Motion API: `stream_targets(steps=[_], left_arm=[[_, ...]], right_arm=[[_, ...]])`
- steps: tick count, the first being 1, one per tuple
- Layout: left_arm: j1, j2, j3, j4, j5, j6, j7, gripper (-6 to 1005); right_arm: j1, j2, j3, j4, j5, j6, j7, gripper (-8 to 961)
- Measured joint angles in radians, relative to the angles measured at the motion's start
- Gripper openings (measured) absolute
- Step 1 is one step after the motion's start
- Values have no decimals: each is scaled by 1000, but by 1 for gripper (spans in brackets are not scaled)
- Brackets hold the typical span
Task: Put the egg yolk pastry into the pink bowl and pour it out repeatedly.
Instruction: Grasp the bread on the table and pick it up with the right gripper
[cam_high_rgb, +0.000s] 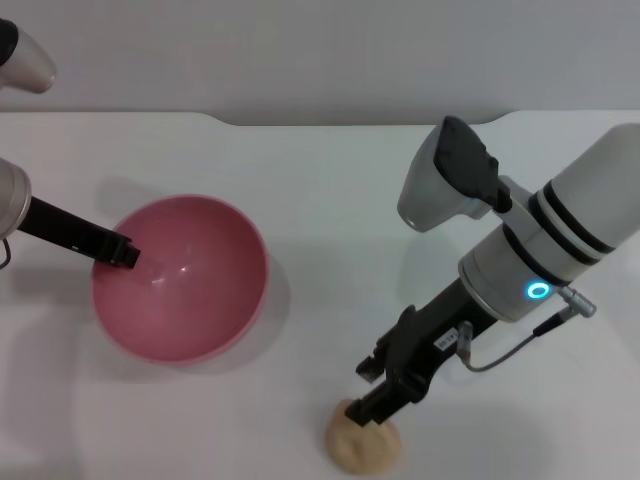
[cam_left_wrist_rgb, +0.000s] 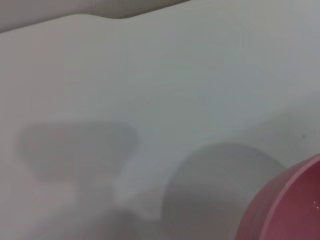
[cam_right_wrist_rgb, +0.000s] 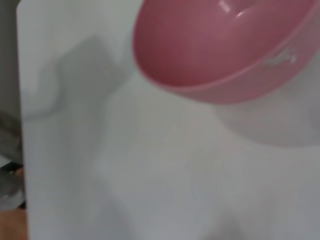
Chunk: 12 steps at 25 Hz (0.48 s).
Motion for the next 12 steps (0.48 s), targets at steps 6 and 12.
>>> stream_targets(steps=[6, 12], left_arm=[[-14, 0, 1, 0, 1, 1, 0, -2], [-21, -1, 21, 1, 0, 1, -1, -2]], right_arm=[[1, 2, -68, 5, 5, -23, 29, 531], [3, 7, -192, 3, 12, 64, 90, 516]])
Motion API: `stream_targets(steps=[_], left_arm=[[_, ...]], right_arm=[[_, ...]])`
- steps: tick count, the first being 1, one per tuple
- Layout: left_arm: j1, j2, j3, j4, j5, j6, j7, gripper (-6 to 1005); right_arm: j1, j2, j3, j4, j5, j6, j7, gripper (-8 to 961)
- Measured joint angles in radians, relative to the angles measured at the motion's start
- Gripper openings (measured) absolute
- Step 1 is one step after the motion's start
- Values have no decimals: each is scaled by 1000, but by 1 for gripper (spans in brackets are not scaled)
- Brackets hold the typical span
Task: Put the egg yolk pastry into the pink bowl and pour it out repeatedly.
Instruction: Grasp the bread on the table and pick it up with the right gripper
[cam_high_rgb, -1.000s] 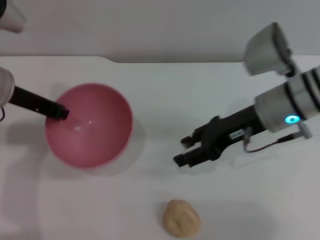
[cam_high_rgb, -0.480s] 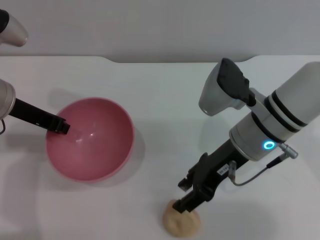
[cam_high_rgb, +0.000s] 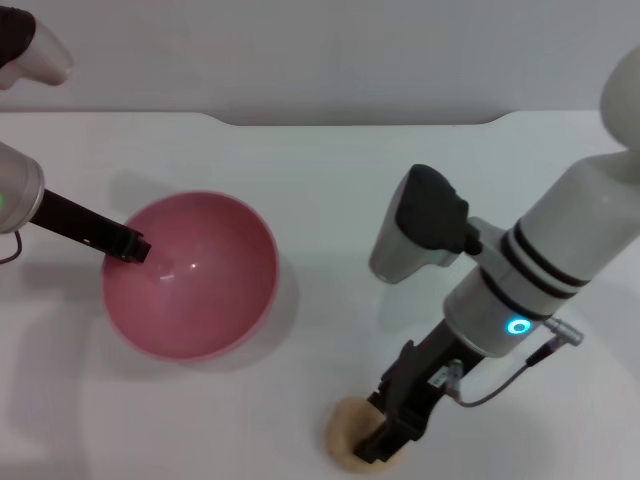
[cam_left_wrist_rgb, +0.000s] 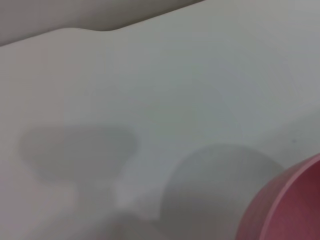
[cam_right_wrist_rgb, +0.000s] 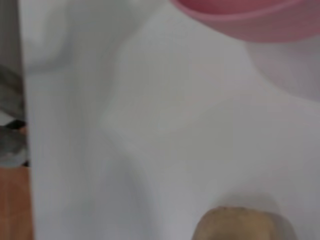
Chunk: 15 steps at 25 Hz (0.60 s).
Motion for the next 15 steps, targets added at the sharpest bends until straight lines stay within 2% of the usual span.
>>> stream_targets(steps=[5, 8, 11, 15], left_arm=[[-1, -1, 31, 0, -4, -2, 0, -1], [-2, -1, 36, 0, -5, -2, 0, -1], [-2, -1, 43, 0, -5, -2, -1, -1], [-4, -2, 58, 0, -5, -9, -1, -1]], right_arm=[[1, 1, -108, -4, 61, 83, 14, 504], [2, 1, -116, -5, 68, 92, 14, 497], [-3, -1, -100, -3, 98, 95, 14, 489], [-24, -9, -24, -2, 116, 72, 5, 479]])
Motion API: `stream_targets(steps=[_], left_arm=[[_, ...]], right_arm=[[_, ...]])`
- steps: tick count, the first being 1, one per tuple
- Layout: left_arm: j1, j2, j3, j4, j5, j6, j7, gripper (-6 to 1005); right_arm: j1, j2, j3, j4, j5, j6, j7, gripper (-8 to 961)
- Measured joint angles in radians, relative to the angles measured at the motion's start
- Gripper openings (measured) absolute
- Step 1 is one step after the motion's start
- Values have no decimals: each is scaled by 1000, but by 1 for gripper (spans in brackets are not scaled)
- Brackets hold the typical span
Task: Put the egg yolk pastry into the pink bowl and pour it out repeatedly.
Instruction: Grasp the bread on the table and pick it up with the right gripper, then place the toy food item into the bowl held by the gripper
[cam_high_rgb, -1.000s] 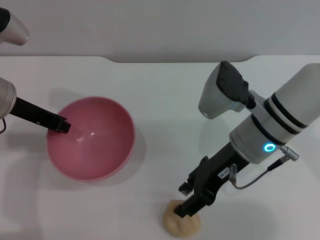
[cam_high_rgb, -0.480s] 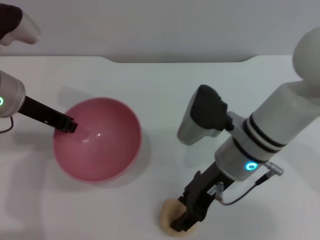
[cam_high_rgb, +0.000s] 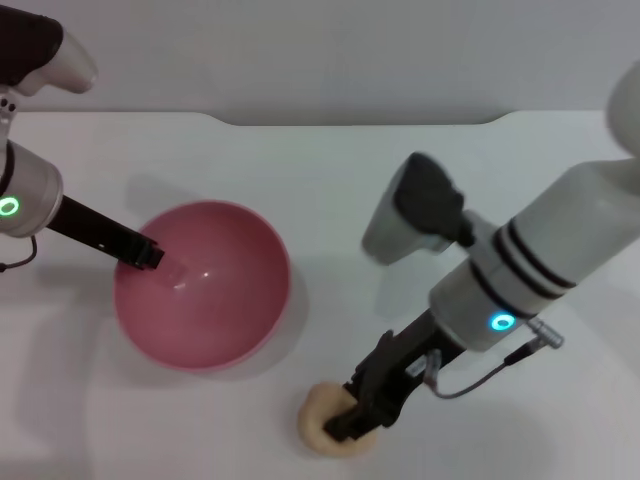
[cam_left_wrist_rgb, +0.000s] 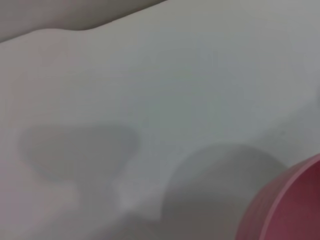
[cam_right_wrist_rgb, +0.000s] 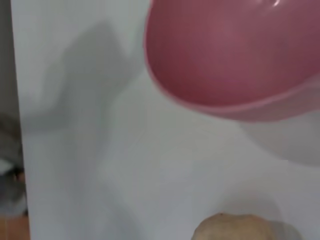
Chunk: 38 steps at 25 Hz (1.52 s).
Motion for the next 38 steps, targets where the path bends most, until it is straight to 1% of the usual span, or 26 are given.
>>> stream_targets(steps=[1, 2, 3, 4, 9, 12, 15, 16, 17, 18, 21, 23, 28, 31, 35, 37, 38], left_arm=[[-2, 0, 5, 0, 0, -5, 0, -1], [-4, -1, 8, 0, 0, -9, -1, -1], [-6, -1, 11, 0, 0, -15, -1, -2], [-9, -1, 12, -1, 0, -18, -1, -2], [-39, 0, 36, -41, 4, -26, -2, -2], [-72, -1, 56, -86, 2, -27, -3, -2], [-110, -5, 102, -122, -1, -34, -14, -1], [-130, -8, 133, -130, -4, -42, -22, -1], [-130, -8, 133, -130, -4, -42, -22, -1], [-159, -11, 185, -133, -16, -59, -36, -1], [-194, -12, 239, -136, -44, -80, -53, 0], [-220, -14, 271, -138, -69, -92, -63, 0], [-249, -19, 307, -140, -102, -115, -89, 0], [-250, -19, 310, -141, -104, -118, -95, -1], [-245, -17, 310, -141, -105, -127, -104, -1], [-243, -16, 310, -141, -110, -132, -105, -1], [-243, -16, 310, -141, -110, -132, -105, -1]], right_arm=[[-12, -2, 38, -3, 0, -17, -11, 477], [-22, -4, 69, -6, 1, -33, -25, 445], [-40, -5, 122, -12, 2, -64, -55, 413], [-50, -5, 153, -16, 3, -83, -74, 402], [-123, -10, 431, -48, 0, -234, -172, 345], [-158, -11, 596, -107, -1, -364, -230, 312], [-176, -14, 755, -184, 4, -514, -295, 283], [-176, -15, 797, -213, 5, -556, -312, 275], [-173, -15, 821, -234, 6, -579, -320, 268], [-169, -15, 832, -253, 6, -584, -323, 261], [-149, -15, 833, -286, -3, -564, -325, 243], [-129, -12, 801, -287, -28, -529, -325, 236], [-97, -8, 679, -282, -148, -466, -288, 219], [-97, -5, 656, -285, -160, -439, -266, 209], [-105, -5, 683, -302, -162, -435, -254, 327], [-108, -7, 729, -314, -160, -435, -251, 386], [-108, -7, 729, -314, -160, -435, -251, 415]])
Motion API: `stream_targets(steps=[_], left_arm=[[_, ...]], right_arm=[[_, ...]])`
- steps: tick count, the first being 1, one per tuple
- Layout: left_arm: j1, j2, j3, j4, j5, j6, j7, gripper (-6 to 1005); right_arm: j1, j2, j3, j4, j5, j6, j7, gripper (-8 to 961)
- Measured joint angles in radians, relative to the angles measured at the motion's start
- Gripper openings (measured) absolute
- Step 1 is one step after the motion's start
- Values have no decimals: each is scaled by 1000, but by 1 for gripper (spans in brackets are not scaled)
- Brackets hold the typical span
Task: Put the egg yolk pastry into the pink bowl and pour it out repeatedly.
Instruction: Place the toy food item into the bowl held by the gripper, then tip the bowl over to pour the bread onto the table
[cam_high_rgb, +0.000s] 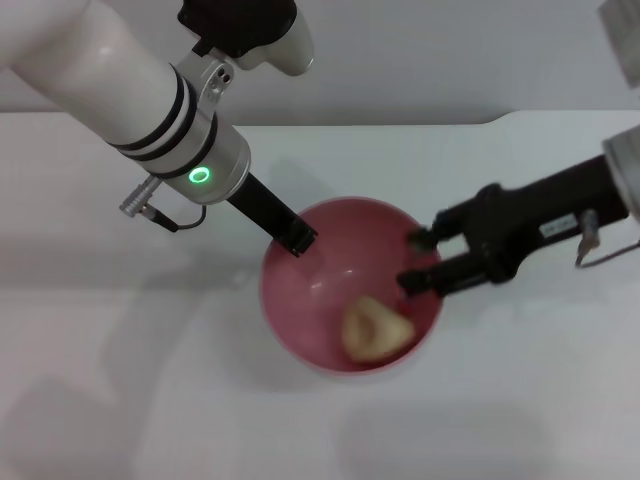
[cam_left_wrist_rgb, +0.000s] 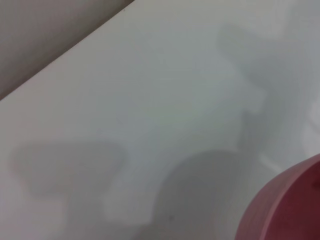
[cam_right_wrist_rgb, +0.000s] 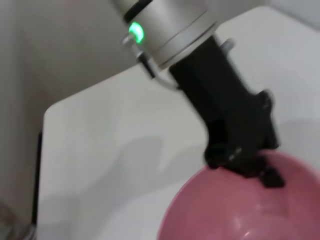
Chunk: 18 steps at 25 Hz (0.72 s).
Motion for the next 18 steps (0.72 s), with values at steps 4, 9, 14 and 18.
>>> stream_targets(steps=[4, 9, 14, 18], left_arm=[[8, 0, 2, -1, -4, -23, 0, -1], [72, 7, 64, 6, -92, -205, 15, -1], [152, 8, 161, 27, -182, -458, 89, -2], [251, 9, 322, 66, -207, -775, 188, -2]], right_arm=[[-7, -3, 119, -30, 5, -1, 32, 540], [-51, -20, 393, -46, -56, -3, 49, 600], [-91, -26, 577, -43, -124, 10, 18, 596], [-129, -23, 682, -44, -127, 15, -18, 593]])
